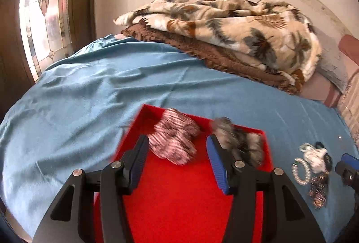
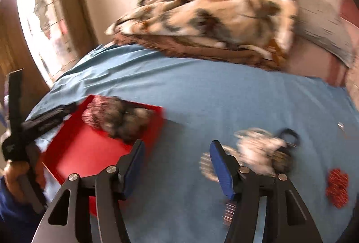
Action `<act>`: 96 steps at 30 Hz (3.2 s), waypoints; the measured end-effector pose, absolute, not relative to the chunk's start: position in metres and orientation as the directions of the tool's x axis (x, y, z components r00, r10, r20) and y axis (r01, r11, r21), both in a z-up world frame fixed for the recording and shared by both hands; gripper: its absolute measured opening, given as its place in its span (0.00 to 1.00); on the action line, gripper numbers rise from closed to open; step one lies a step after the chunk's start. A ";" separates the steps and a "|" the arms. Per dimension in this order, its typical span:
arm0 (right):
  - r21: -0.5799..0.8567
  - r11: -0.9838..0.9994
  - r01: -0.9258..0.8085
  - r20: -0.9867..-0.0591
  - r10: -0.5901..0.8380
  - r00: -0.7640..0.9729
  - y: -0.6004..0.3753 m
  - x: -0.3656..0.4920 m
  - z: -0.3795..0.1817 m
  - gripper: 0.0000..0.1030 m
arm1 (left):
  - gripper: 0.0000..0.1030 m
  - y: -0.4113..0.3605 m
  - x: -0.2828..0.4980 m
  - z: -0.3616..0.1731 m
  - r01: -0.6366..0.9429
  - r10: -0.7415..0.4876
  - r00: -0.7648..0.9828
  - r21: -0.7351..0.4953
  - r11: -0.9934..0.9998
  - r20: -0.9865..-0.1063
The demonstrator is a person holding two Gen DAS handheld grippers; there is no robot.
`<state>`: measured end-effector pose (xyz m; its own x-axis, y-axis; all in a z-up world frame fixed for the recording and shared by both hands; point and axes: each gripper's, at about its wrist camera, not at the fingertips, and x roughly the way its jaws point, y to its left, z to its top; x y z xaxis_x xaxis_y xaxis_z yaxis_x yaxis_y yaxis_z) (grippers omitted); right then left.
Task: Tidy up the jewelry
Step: 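Grasp black claw clip with left tool while right tool grasps black hair tie, then carry claw clip and hair tie into the red tray and release both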
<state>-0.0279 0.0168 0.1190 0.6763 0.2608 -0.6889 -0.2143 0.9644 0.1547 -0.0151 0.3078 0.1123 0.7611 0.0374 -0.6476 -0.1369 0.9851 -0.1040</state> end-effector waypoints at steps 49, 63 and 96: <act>0.499 0.864 -0.064 -0.689 0.440 0.576 -0.143 0.027 0.030 0.11 | 0.28 0.012 -0.024 0.037 0.316 -0.325 0.468 -0.188 0.930 -0.822; 0.562 0.825 -0.049 -0.605 0.451 0.657 -0.150 -0.044 0.059 0.10 | 0.28 0.064 -0.090 0.091 0.292 -0.318 0.569 -0.176 0.940 -0.758; 0.327 0.833 -0.447 -0.689 0.534 0.491 0.111 -0.072 0.106 0.11 | 0.28 0.341 -0.085 0.062 -0.256 0.188 0.630 0.027 0.966 -0.753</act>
